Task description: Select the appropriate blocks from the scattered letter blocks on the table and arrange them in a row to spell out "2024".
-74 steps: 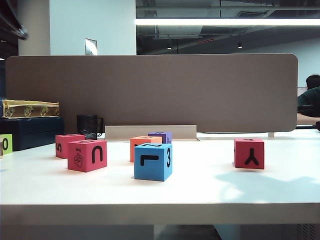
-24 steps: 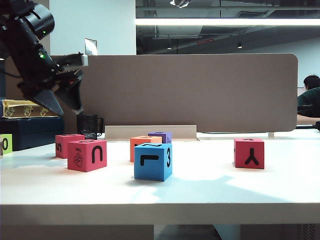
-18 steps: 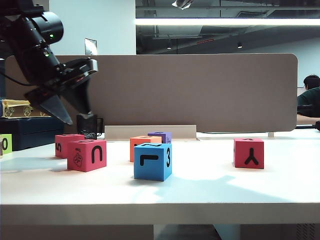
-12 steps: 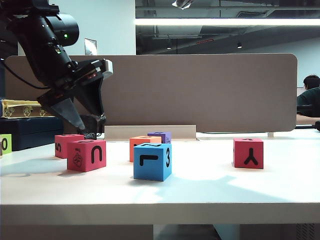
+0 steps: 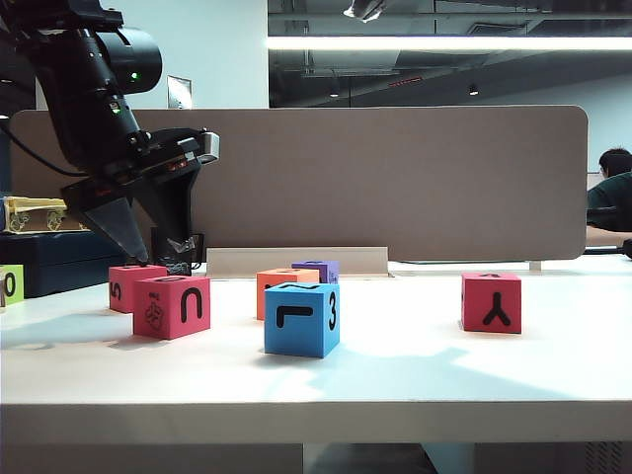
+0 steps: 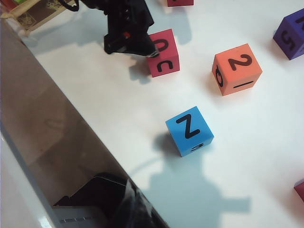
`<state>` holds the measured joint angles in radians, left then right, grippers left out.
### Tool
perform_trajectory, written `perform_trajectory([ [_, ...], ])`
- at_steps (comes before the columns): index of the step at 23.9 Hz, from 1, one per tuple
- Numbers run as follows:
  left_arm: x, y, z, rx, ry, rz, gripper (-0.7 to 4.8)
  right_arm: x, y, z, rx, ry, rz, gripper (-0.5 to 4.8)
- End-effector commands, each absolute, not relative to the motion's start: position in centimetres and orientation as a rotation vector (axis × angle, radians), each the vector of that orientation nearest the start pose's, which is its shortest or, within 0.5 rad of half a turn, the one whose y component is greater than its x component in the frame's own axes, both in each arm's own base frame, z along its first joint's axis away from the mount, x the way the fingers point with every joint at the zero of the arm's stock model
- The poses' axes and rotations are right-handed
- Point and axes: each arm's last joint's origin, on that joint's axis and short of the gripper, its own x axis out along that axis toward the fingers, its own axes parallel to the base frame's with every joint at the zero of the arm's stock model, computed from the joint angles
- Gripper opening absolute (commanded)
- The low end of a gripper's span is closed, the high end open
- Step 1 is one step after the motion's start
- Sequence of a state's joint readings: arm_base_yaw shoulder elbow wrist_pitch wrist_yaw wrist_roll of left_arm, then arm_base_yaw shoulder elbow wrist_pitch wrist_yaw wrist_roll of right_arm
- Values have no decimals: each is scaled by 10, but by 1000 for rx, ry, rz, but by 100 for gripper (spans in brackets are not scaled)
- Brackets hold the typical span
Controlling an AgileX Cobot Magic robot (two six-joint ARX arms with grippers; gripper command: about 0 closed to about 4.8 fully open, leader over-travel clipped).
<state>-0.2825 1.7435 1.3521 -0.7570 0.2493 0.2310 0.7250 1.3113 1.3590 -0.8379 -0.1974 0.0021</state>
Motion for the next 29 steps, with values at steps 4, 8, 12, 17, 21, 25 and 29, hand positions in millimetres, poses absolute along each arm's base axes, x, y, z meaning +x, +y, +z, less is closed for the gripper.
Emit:
perform_trajectory([
  [4,343,-107,234,219,1086,-600,386,192,178,364,-212,777,876,-5],
  [8,348,-110,220,220,1125,-604,406,192,178,364,-213,778,876,-5],
  [12,351,-113,212,223,1137,-610,403,192,178,364,-213,777,876,-5],
  [17,356,-115,196,222,1173,-609,343,192,178,364,-215,777,872,-5],
  [21,359,-116,193,218,1153,-606,263,192,178,364,-221,774,855,-5],
  [25,363,-117,195,192,1117,-588,263,192,178,364,-221,774,855,-5],
  [29,372,-120,199,163,1015,-571,263,192,178,364,-222,775,855,-5],
])
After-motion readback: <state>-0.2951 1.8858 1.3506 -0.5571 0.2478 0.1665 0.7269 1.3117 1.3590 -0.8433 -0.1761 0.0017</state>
